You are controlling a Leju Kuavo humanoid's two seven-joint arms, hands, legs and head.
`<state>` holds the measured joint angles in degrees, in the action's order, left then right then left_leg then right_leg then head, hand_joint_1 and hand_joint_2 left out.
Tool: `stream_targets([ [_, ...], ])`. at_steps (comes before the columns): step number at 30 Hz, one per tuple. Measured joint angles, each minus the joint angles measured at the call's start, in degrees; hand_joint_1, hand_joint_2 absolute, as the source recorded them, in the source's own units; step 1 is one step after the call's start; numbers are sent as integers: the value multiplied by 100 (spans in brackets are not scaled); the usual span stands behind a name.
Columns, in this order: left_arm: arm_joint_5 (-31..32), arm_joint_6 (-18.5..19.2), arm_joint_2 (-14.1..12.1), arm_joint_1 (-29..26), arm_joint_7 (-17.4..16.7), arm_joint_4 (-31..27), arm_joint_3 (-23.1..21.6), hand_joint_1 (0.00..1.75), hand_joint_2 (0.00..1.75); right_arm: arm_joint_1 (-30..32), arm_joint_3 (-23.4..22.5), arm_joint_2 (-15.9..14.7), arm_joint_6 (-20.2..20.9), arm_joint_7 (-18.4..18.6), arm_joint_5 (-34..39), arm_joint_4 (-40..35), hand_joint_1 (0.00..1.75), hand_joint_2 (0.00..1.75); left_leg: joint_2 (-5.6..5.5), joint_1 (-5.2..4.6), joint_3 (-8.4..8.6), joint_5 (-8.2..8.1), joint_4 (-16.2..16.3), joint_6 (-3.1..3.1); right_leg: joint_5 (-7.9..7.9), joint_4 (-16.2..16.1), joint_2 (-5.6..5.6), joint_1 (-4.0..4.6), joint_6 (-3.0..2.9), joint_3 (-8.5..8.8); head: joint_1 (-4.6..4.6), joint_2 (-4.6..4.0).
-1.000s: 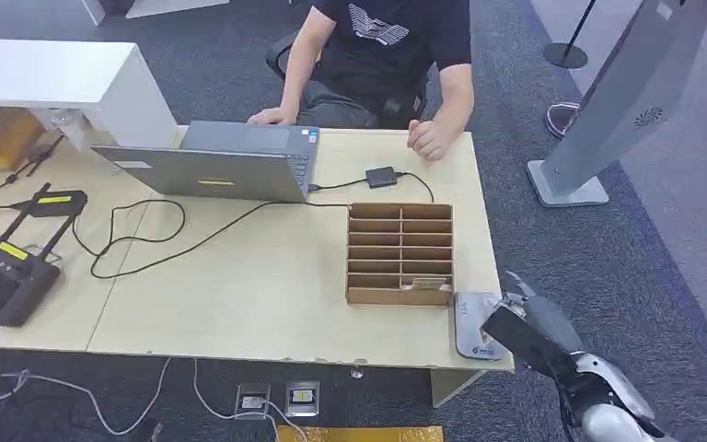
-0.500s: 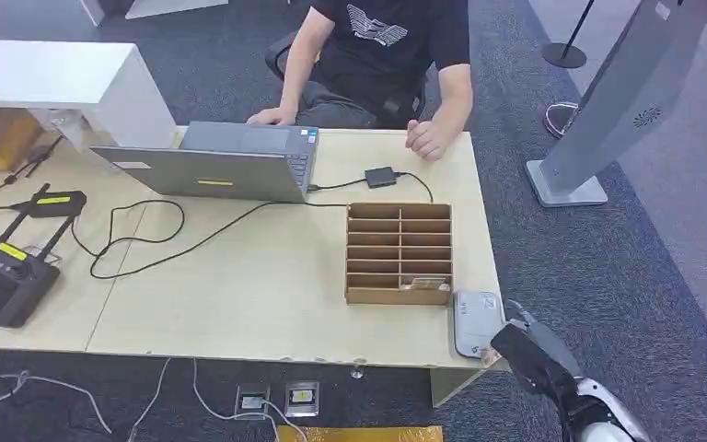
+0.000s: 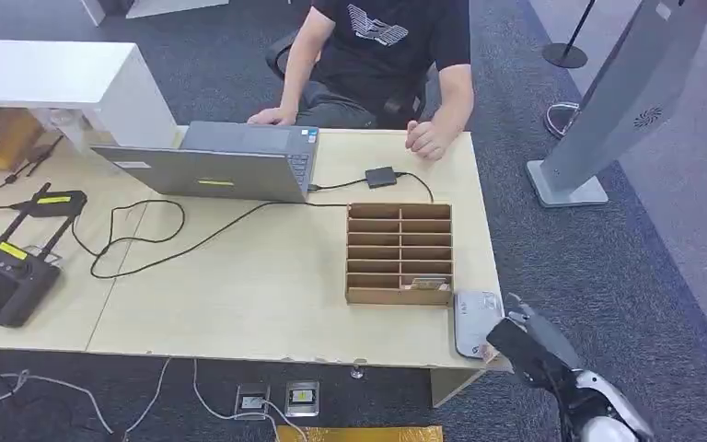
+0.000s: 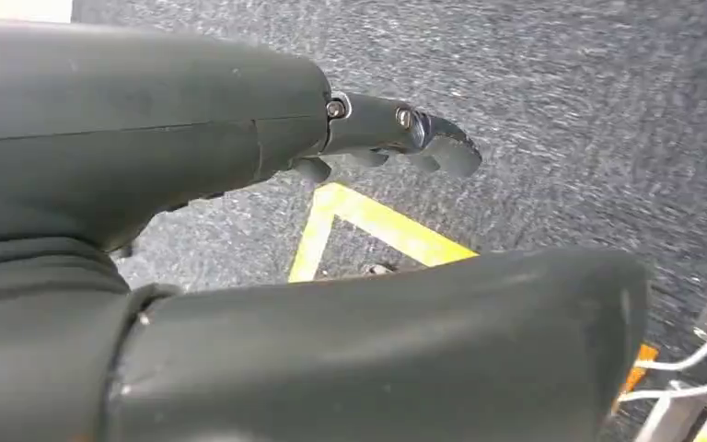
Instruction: Pass the card to the sensor for recognition and then transmit it.
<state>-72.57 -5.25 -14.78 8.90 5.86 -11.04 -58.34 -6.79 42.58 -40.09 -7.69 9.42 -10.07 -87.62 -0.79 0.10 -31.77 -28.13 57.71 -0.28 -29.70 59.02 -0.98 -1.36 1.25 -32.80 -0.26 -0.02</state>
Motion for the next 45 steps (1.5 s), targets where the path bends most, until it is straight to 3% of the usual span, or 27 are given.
stream_targets([
  [4,-13,-33,-2,-21,-135,2,18,0,0,-19,-328,37,125,346,-203,-563,175,175,-1,0,0,0,0,0,0,1,0,0,0,0,0,0],
  [8,-26,-77,2,-26,-188,31,22,0,0,-230,-785,46,532,472,-252,-1150,175,175,0,0,0,0,0,0,0,1,0,0,0,0,2,0],
  [14,15,-103,4,-41,-223,31,22,0,0,-1132,-1530,65,1117,176,-538,-1545,175,175,2,-1,2,2,0,-1,6,1,5,-1,1,1,2,0],
  [18,89,-70,7,-40,-219,31,20,0,0,-1993,-1681,236,1250,-180,-1046,-1369,175,175,2,0,-4,3,0,-2,7,4,5,0,0,1,2,0],
  [21,302,0,20,-13,-160,31,9,0,0,-2696,-1637,615,1287,-485,-1715,-889,175,175,4,6,-1,6,0,-6,7,6,7,5,0,0,0,0],
  [25,481,70,39,16,-116,31,-68,0,0,-3432,-1417,1337,1172,-795,-2319,84,175,175,1,18,-5,10,-1,-12,8,8,3,16,-1,1,-2,0],
  [31,608,98,57,65,-173,31,-201,0,0,-4215,-936,2408,669,-1213,-3509,1679,175,175,-5,28,-11,11,-1,-15,5,10,-2,27,-4,-3,4,0],
  [35,612,96,59,99,-262,31,-271,0,0,-4546,-621,3055,350,-1267,-4076,2679,175,175,-8,32,-12,12,0,-17,3,9,-4,32,-8,-4,4,0],
  [40,612,94,57,109,-347,31,-343,0,0,-4890,-324,3639,120,-1250,-4402,3704,175,175,-8,32,-12,12,0,-18,2,7,-5,32,-10,-6,4,0],
  [45,610,92,48,108,-418,31,-372,0,0,-5040,-227,3965,105,-1280,-4352,4477,175,175,-8,31,-12,12,0,-18,2,3,-1,31,-10,-4,7,0],
])
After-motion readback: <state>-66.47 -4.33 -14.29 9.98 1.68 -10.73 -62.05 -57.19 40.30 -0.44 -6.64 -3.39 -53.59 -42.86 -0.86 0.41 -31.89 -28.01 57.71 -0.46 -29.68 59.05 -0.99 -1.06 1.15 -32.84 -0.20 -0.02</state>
